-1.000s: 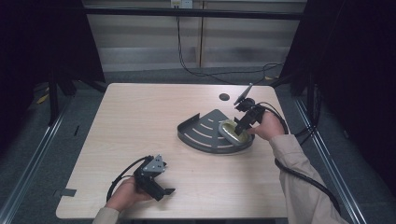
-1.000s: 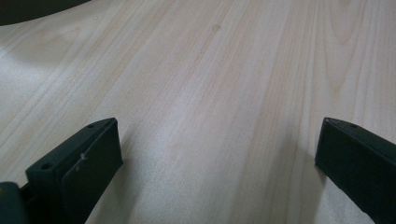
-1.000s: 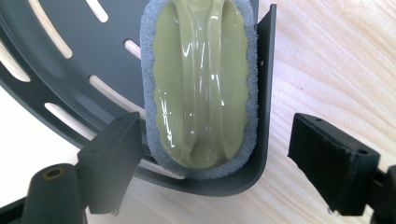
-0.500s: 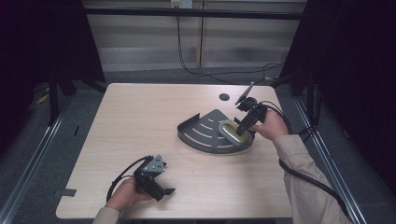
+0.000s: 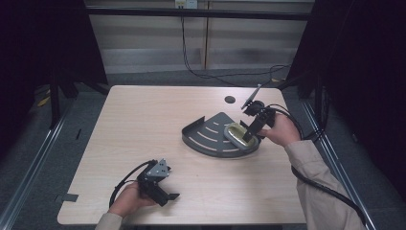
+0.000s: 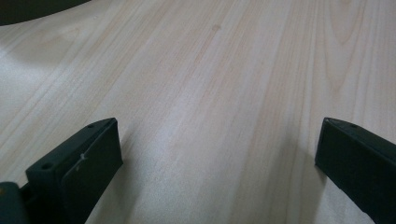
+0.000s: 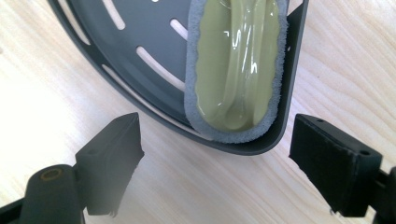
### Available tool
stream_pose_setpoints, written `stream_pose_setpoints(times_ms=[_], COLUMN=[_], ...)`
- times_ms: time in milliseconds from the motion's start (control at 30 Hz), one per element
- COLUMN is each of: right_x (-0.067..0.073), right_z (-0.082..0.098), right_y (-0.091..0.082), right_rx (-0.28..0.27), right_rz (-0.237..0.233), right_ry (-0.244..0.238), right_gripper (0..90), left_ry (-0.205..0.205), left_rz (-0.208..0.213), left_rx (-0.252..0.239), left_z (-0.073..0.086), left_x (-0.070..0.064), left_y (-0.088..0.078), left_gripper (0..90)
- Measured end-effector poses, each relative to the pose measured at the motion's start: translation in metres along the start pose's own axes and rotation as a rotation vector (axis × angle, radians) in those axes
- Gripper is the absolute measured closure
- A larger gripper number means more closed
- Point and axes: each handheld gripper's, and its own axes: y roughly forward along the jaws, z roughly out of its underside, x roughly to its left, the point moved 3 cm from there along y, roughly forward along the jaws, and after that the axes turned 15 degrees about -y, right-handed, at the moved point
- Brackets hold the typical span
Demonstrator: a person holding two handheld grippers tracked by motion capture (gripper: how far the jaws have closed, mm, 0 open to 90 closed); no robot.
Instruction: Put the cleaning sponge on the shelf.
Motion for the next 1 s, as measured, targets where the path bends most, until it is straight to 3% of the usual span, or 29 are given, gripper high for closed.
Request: stream_pose_setpoints(times_ms=[333,533,633,667,1000], right_x=[0.008,0.015,0.02,0.02,0.04], right_z=[0.007,0.012,0.014,0.015,0.017], right_y=[-0.011,-0.012,-0.011,-0.01,-0.009], right_rx=[-0.037,-0.003,0.007,0.008,0.022], right_rz=[-0.01,-0.007,-0.016,-0.008,0.007], right_ry=[-0.025,-0.04,-0.058,-0.091,-0.154], right_gripper=[17.6,17.6,17.6,17.6,17.3], left_ry=[0.003,0.003,0.003,0.003,0.0], left_rz=[-0.001,-0.001,-0.001,-0.001,0.0], left_rx=[0.001,0.001,0.001,0.001,0.002], left_z=[0.0,0.0,0.0,0.0,0.0], left_x=[0.0,0.0,0.0,0.0,0.0], left_y=[0.0,0.0,0.0,0.0,0.0], left_gripper=[0.0,0.0,0.0,0.0,0.0])
